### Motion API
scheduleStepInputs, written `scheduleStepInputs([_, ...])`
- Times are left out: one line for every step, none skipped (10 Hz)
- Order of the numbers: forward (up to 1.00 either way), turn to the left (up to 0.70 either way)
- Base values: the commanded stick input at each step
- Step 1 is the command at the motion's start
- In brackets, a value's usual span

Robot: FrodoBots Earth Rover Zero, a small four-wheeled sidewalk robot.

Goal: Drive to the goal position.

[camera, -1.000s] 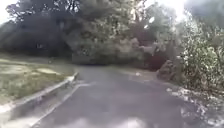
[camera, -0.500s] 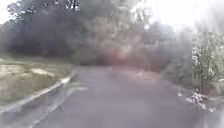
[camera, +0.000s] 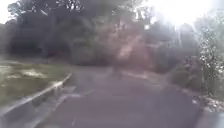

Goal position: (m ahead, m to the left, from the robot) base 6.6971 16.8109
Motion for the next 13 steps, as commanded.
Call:
scheduleStepInputs([1.00,0.00])
scheduleStepInputs([1.00,0.00])
scheduleStepInputs([1.00,0.00])
scheduleStepInputs([1.00,0.00])
scheduleStepInputs([1.00,0.00])
scheduleStepInputs([1.00,0.00])
scheduleStepInputs([1.00,0.00])
scheduleStepInputs([1.00,0.00])
scheduleStepInputs([1.00,0.00])
scheduleStepInputs([1.00,0.27])
scheduleStepInputs([1.00,0.27])
scheduleStepInputs([1.00,0.27])
scheduleStepInputs([1.00,0.27])
